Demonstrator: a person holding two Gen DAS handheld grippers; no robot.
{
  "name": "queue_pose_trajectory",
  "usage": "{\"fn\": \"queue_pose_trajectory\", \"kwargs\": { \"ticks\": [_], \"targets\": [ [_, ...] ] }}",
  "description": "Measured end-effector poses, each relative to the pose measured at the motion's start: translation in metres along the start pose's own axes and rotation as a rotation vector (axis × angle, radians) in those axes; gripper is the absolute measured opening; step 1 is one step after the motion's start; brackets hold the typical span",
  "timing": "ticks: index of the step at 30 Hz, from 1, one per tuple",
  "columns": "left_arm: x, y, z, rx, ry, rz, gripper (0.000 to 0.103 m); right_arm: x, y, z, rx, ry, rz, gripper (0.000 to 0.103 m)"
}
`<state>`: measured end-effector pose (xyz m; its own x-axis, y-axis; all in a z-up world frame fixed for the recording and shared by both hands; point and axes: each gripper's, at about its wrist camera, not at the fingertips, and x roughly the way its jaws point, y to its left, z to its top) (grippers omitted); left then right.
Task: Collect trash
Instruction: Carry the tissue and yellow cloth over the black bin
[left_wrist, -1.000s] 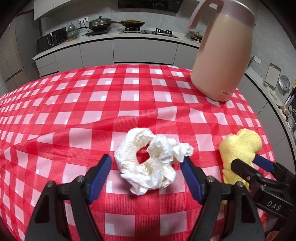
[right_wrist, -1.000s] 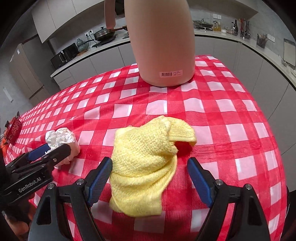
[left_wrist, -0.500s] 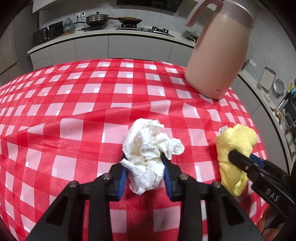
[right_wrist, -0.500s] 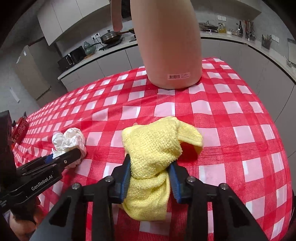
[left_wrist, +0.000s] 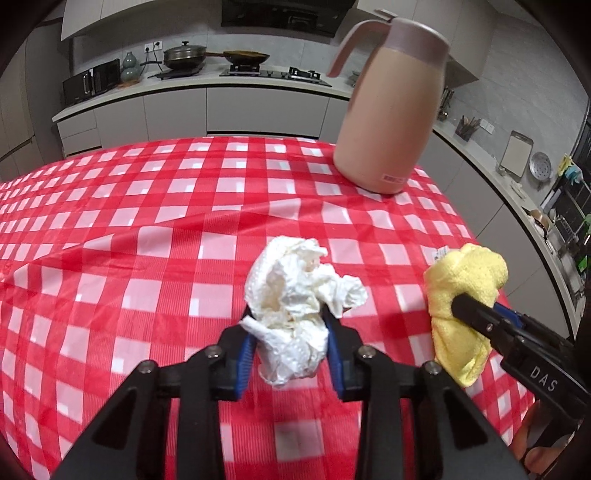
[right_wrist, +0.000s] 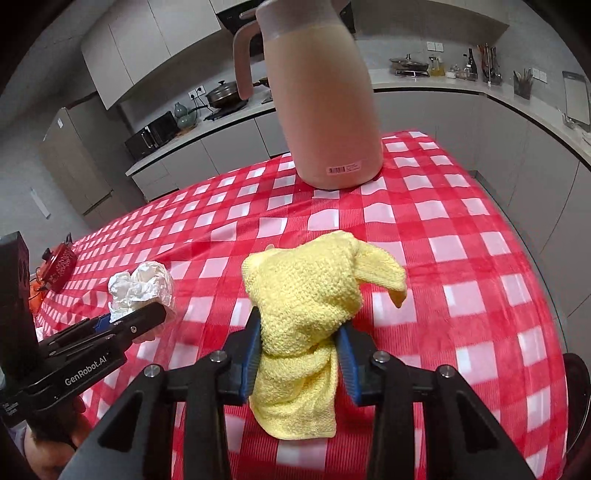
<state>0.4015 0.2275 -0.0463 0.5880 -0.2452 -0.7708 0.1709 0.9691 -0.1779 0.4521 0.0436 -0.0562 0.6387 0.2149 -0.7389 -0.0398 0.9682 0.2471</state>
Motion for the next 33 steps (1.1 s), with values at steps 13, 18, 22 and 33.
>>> {"fn": "queue_pose_trajectory", "kwargs": {
  "ticks": [13,18,22,33],
  "targets": [
    [-0.034,-0.026,-0.033,-0.01,-0.014,-0.003,0.035,-0.053,-0.002,-0.035,-0.029,-0.004,0.034,0.04],
    [-0.044,-0.039,-0.045,-0.015,-0.024,0.004,0.035,-0.072,-0.011,-0.048,-0.039,-0.009,0.051,0.04],
    [-0.05,-0.052,-0.052,-0.026,-0.037,0.009,0.035,-0.085,-0.021,-0.053,-0.051,-0.018,0.063,0.04],
    [-0.059,-0.109,-0.069,-0.019,-0.046,-0.004,0.035,-0.125,-0.07,-0.069,-0.042,-0.026,0.067,0.04]
  ]
}}
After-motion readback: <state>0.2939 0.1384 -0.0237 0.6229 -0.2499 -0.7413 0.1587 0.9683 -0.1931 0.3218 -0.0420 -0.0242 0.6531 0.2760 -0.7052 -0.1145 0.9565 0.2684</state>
